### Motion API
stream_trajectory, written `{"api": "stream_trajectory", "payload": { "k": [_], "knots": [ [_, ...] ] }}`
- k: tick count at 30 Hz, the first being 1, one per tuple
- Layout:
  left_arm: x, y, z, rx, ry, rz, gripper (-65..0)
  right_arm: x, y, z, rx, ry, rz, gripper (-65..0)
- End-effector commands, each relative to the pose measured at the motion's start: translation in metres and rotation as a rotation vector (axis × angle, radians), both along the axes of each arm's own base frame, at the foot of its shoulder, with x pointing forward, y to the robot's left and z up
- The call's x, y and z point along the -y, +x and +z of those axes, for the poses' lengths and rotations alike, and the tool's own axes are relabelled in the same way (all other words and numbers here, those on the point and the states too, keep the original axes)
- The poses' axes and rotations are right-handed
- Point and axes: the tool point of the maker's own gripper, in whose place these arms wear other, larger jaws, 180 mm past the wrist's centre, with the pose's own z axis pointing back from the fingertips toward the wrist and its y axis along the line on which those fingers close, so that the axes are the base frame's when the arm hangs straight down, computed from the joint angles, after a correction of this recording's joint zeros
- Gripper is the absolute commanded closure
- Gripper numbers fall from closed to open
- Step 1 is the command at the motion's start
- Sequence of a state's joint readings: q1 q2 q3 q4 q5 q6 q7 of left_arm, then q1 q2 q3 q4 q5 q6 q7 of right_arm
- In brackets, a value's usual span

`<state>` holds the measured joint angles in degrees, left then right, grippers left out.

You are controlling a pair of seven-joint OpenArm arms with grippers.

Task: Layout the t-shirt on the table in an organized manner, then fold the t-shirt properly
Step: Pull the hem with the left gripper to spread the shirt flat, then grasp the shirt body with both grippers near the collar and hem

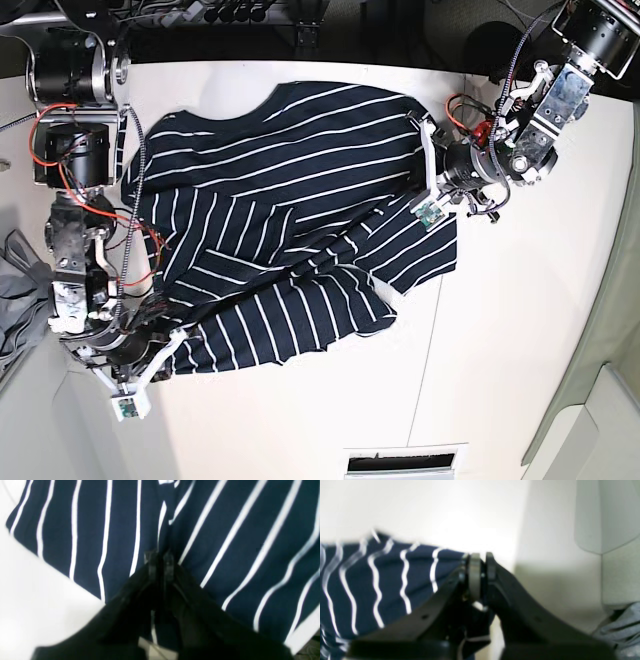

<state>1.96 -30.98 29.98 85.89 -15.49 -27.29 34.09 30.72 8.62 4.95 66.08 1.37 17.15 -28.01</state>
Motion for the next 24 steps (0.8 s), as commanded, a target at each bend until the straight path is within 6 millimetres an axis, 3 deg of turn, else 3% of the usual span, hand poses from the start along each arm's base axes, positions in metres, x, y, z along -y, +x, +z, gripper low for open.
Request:
{"api": "stream_trajectory", "payload": {
  "k": [1,3,4,5,9,13,17,21,23,24],
  "knots": [
    [-0.006,-0.009,-0.003,-0.038,0.039,-0.026,0.0,0.011,0.014,0.029,0.071,0.014,-0.025,-10.4],
    [0.001,-0.011,0.002,-0.04,0.015,-0.043,0.0,0.013,0.012,0.026,0.054,0.033,-0.034,-35.0],
    [0.005,-0.01,0.005,-0.039,-0.003,-0.046,0.0,0.013,0.01,0.022,0.029,0.035,-0.034,-43.2],
    [0.009,-0.009,0.008,-0.033,-0.017,-0.048,0.0,0.011,0.007,0.017,-0.002,0.048,-0.033,-45.3],
    [0.022,-0.007,0.021,-0.018,-0.068,-0.055,0.0,-0.001,-0.016,-0.009,-0.18,0.123,-0.012,-44.7],
    [0.025,-0.007,0.023,-0.018,-0.083,-0.054,-8.0,-0.02,-0.043,-0.029,-0.221,0.195,0.054,-44.7],
    [0.024,-0.009,0.022,-0.032,-0.077,-0.051,-16.1,-0.038,-0.077,-0.037,-0.213,0.248,0.115,-44.7],
    [0.04,-0.005,0.04,0.0,-0.14,-0.068,-17.0,-0.057,-0.108,-0.034,-0.192,0.265,0.151,-44.5],
    [0.047,-0.003,0.051,0.027,-0.153,-0.087,-17.0,-0.07,-0.125,-0.035,-0.195,0.269,0.189,-39.2],
    [0.05,-0.003,0.054,0.035,-0.158,-0.094,-17.0,-0.077,-0.132,-0.038,-0.202,0.275,0.204,-33.3]
  ]
}}
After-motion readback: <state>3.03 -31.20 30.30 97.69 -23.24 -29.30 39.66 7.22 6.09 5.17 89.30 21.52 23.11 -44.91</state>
